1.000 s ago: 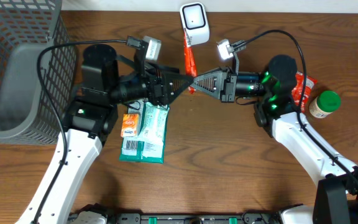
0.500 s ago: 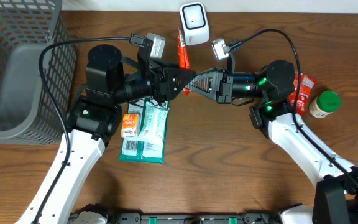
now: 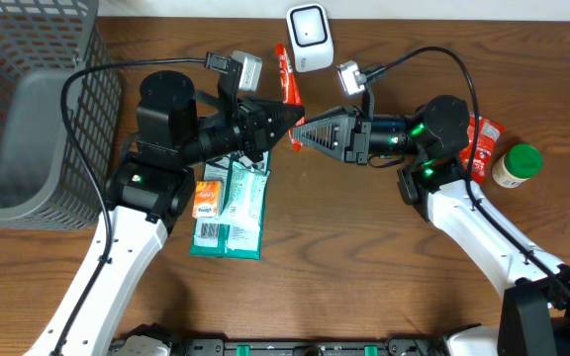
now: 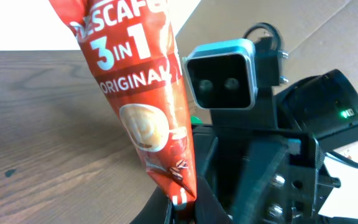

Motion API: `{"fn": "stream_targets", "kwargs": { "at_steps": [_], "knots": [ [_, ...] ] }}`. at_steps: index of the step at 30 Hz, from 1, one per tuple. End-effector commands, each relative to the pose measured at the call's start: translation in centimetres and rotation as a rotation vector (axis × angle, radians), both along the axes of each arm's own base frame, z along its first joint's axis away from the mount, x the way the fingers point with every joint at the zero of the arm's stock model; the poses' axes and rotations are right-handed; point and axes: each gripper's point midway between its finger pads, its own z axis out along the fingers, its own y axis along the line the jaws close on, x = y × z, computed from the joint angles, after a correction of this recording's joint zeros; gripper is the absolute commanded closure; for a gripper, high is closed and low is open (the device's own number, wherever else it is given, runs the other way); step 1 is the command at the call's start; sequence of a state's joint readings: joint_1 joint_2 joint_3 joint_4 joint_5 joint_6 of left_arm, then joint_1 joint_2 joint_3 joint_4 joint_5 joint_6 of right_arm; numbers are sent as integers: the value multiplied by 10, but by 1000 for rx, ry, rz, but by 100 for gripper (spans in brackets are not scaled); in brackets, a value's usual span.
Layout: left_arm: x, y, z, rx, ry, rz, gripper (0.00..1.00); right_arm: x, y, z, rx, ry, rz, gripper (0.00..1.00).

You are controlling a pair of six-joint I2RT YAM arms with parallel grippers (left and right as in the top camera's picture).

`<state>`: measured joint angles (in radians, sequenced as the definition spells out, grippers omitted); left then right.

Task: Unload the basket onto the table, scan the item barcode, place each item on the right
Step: 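Lift the stick and hand it to the left gripper, then hold the Nescafe stick up to the white scanner with the left gripper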

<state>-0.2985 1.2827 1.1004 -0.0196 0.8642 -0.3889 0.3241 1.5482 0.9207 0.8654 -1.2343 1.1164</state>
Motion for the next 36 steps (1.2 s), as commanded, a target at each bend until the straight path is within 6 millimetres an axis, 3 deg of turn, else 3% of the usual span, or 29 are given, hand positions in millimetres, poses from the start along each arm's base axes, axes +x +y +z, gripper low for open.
{"fn": "stream_targets", "kwargs": {
  "at_steps": [1, 3, 5, 12, 19, 24, 29, 32, 36],
  "knots": [
    [1, 2, 5, 5, -25, 17, 93, -9, 3, 1, -6, -91, 28, 64],
    [1, 2, 4, 7, -17, 17, 93, -10, 2, -5, -21, -111, 38, 48],
    [0, 2, 0, 12, -1, 17, 93, -9, 0, -14, -43, -102, 45, 40],
    [-3, 6, -7, 44, 71, 31, 93, -7, -11, -40, -99, -66, 60, 36],
    [11, 35, -1, 283, 183, 207, 93, 2, -23, -60, -143, -21, 13, 23],
    [26, 45, 17, 473, 220, 265, 93, 25, -32, -116, -343, 142, -193, 27],
    [45, 48, 18, 657, 239, 286, 93, 31, -71, -197, -730, 337, -461, 43],
    [62, 45, 5, 774, 207, 271, 93, 22, -101, -232, -974, 380, -581, 35],
    [95, 46, -25, 939, 140, 302, 93, 11, -117, -247, -1141, 361, -628, 21]
  ]
}}
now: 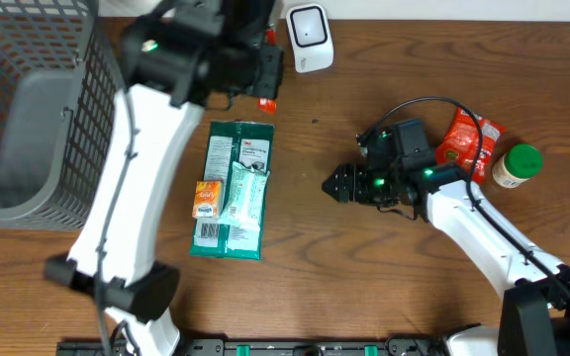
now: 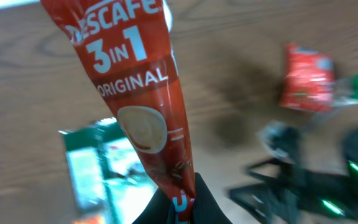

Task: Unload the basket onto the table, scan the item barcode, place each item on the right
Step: 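Hold the Nescafe stick up to the white scanner with the left gripper, then carry the stick right with the left gripper toward the snack pack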

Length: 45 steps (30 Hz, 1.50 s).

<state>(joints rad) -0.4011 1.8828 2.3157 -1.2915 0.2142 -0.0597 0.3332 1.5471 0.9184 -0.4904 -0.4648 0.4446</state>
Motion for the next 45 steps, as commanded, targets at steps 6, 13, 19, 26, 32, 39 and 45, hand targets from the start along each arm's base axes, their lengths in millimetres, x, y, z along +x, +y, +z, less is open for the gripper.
{"fn": "stream_targets", "kwargs": {
  "at_steps": [6, 13, 19, 26, 32, 39, 45],
  "knots": [
    [75, -4, -71, 344, -119, -156, 93, 4, -26, -15, -279, -86, -22, 1],
    [131, -28, -99, 436, -294, -325, 93, 1, -21, -15, -278, -89, -6, 1],
    [169, -44, -126, 518, -418, -443, 93, 2, -20, -15, -259, -66, -53, 1],
    [199, -50, -188, 610, -445, -552, 93, 2, -20, -14, -259, -67, -54, 1],
    [229, -32, -228, 720, -458, -498, 93, 2, -20, -14, -259, -67, -54, 1],
    [240, -12, -252, 797, -453, -559, 93, 2, -20, -14, -259, -67, -54, 1],
    [240, -11, -252, 796, -452, -559, 93, 2, -20, -14, -259, -67, -54, 1]
  ]
}}
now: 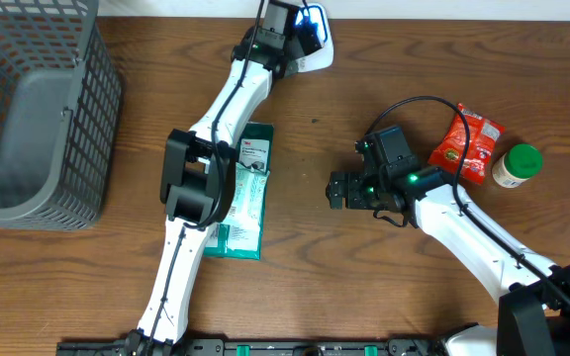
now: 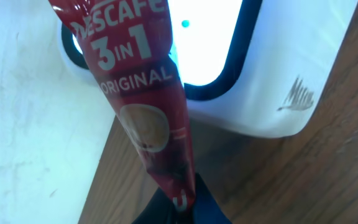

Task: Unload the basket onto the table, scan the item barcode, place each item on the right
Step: 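Carry the stick right with the left gripper toward the snack pack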

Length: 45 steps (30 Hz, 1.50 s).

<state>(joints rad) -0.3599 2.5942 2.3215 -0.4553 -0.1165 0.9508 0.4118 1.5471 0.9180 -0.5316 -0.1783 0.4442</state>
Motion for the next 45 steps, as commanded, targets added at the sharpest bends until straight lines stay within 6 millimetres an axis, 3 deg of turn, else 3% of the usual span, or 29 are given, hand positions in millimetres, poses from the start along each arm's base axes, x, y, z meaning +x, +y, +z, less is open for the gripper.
{"fn": "stream_targets", "kwargs": {
  "at_steps": [1, 10, 14, 17, 21, 23, 27, 29, 32, 36, 41, 45],
  "knots": [
    [3, -3, 7, 13, -21, -18, 93, 1, 1, 4, -1, -12, -11, 1],
    [1, -1, 8, 20, -16, -13, 93, 1, 1, 4, -1, -12, -11, 1],
    [1, 5, 48, 19, -72, 45, 93, 1, 1, 4, -2, -12, -11, 1],
    [-12, 4, 92, -69, -82, 86, 93, 0, 3, 4, 9, -5, -6, 1],
    [-59, 0, 148, -268, 21, 144, 93, -4, 7, 6, 43, 16, 9, 1],
    [-95, -6, 172, -382, 127, 146, 93, -1, 3, 15, 57, 17, -5, 13],
    [-158, -20, 208, -584, 320, 162, 93, 10, -8, 64, 113, -52, 6, 19],
    [-178, -27, 218, -666, 400, 181, 93, 12, -26, 95, 117, -80, -29, 24],
    [-200, -45, 217, -790, 558, 246, 93, 8, -66, 137, 110, -101, -131, 25],
    [-222, -76, 189, -824, 725, 295, 93, 0, -120, 173, 90, -154, -268, 22],
    [-241, -131, 139, -786, 817, 276, 92, -14, -167, 180, 77, -157, -433, 22],
    [-252, -184, 97, -811, 867, 277, 93, -19, -190, 177, 59, -149, -491, 21]
  ]
}}
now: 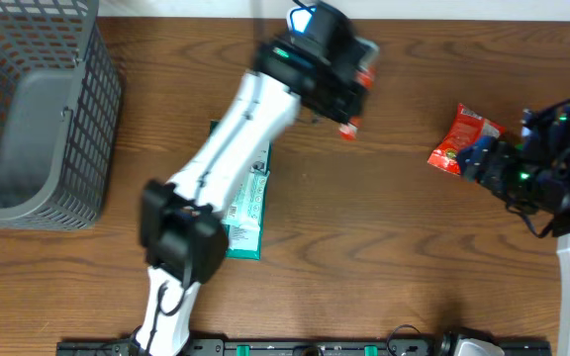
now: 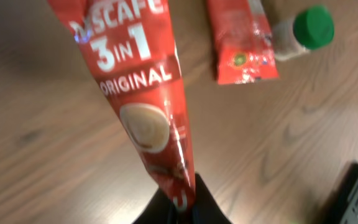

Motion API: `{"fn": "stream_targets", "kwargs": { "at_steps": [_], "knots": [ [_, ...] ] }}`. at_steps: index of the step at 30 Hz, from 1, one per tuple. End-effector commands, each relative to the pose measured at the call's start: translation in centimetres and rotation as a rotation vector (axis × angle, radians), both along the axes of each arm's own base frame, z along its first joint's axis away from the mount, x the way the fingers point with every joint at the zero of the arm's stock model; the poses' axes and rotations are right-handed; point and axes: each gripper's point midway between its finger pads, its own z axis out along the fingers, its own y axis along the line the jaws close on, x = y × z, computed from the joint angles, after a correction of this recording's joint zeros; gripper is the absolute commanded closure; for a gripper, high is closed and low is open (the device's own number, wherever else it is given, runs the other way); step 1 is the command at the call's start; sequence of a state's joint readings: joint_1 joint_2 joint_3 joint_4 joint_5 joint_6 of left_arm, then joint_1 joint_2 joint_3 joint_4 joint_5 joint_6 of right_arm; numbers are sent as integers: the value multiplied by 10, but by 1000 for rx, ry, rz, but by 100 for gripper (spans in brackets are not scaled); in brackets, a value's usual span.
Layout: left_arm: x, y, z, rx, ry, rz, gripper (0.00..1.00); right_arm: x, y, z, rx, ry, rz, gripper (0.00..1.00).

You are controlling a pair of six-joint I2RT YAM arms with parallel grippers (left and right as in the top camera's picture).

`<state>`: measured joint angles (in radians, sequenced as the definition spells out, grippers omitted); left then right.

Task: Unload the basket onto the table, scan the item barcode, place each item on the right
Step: 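Carry the stick right with the left gripper toward the snack pack, then drop the stick beside the red pack and retract the left gripper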

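My left gripper (image 2: 182, 202) is shut on the lower end of a red Nescafe 3 in 1 coffee sachet (image 2: 138, 106), which sticks up over the wood table. In the overhead view the left gripper (image 1: 350, 107) is at the top middle, with the sachet's tip (image 1: 347, 127) poking out below it. The white barcode scanner (image 1: 298, 18) is mostly hidden behind the left arm. My right gripper (image 1: 478, 160) is blurred at the right, close to a red snack packet (image 1: 456, 138).
A green-lidded jar (image 2: 312, 26) stands beside the red snack packet (image 2: 240, 37). Green packets (image 1: 245, 203) lie under the left arm. A grey wire basket (image 1: 28, 109) fills the far left. The table's back edge (image 1: 443, 20) runs along the top.
My left gripper has moved the sachet away from the lit scanner window, to the right over bare table. My right arm has gone from mid-table to the right edge by the red packet.
First both grippers met at mid-table, the left one shut on the sachet. Then the left held it higher, near the scanner, and the right was back at mid-right. Then the sachet was in front of the lit scanner. Now it is right of the scanner.
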<state>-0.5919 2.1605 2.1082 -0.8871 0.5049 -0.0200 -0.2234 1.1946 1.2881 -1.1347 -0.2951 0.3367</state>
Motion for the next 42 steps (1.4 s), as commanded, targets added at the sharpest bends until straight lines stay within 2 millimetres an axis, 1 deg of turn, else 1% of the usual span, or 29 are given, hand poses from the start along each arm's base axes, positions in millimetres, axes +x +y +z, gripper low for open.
{"fn": "stream_targets", "kwargs": {
  "at_steps": [1, 5, 8, 11, 13, 14, 15, 16, 17, 18, 19, 20, 21, 22, 24, 25, 27, 28, 29, 30, 33, 34, 35, 36, 37, 38, 39, 41, 42],
  "knots": [
    [-23, -46, -32, -43, 124, 27, 93, -2, -14, 0, -17, -7, -11, 20],
    [-38, -101, -67, -93, 182, 45, 92, -2, -19, 0, -17, -9, -29, 20],
    [-51, -137, -90, -130, 190, 26, 92, -2, -19, 0, -18, -8, -29, 20],
    [-62, -166, -105, -174, 181, 5, 91, -2, -19, 0, -29, -10, -11, 19],
    [-66, -182, -109, -211, 158, -15, 88, -3, -19, 0, -37, -12, 2, 19],
    [-67, -188, -108, -226, 143, -23, 73, -3, -19, 0, -38, -10, 1, 19],
    [-67, -192, -107, -236, 129, -27, 55, -3, -20, 0, -41, -9, -1, 19],
    [-67, -196, -103, -251, 115, -33, 44, -3, -20, 0, -43, -8, -2, 18],
    [-65, -199, -99, -270, 101, -37, 39, -3, -20, 0, -45, -9, 1, 19],
    [-64, -201, -95, -283, 92, -39, 37, -3, -20, 0, -47, -9, 4, 18],
    [-63, -202, -92, -292, 84, -40, 31, -3, -20, -1, -47, -9, 4, 17],
    [-61, -202, -86, -302, 75, -39, 24, -3, -20, 0, -47, -9, 4, 14],
    [-59, -201, -80, -310, 67, -38, 21, -3, -20, 0, -47, -9, 4, 9],
    [-57, -200, -72, -319, 54, -40, 21, -3, -20, 0, -47, -9, 4, 1],
    [-52, -196, -53, -338, 33, -35, 21, -3, -20, -1, -47, -9, 4, 1],
    [-48, -191, -41, -348, 24, -27, 20, -3, -20, -1, -47, -9, 4, 1],
    [-38, -175, -24, -336, 15, 10, 20, -3, -20, -1, -47, -9, 4, 1],
    [-27, -154, -13, -299, 17, 62, 20, -4, -20, -1, -46, -7, 4, 1],
    [-26, -149, -11, -289, 19, 73, 20, -4, -20, -1, -46, -6, 4, 1],
    [-17, -119, -4, -230, 39, 135, 20, -5, -19, -1, -44, -2, 5, 1],
    [-8, -57, 7, -111, 89, 251, 20, -8, -16, -4, -36, 16, 13, 1],
    [-6, -31, 11, -57, 92, 288, 21, -9, -13, -4, -29, 18, 22, 1],
    [-4, -9, 14, -13, 87, 307, 27, -9, -9, -3, -18, 17, 34, 3],
    [-3, 17, 18, 41, 82, 329, 32, -8, -3, -2, -2, 10, 59, 4],
    [-3, 42, 21, 92, 81, 349, 49, -7, 5, -1, 17, -2, 97, 6],
    [-4, 63, 24, 133, 83, 362, 79, -6, 13, 1, 35, -15, 135, 9],
    [-6, 88, 27, 180, 89, 384, 93, -5, 20, 2, 49, -20, 159, 12],
    [-9, 136, 30, 270, 115, 462, 93, -4, 33, 2, 54, -21, 206, 18],
    [-11, 158, 30, 314, 128, 505, 93, -3, 40, 1, 55, -19, 232, 19]
  ]
}}
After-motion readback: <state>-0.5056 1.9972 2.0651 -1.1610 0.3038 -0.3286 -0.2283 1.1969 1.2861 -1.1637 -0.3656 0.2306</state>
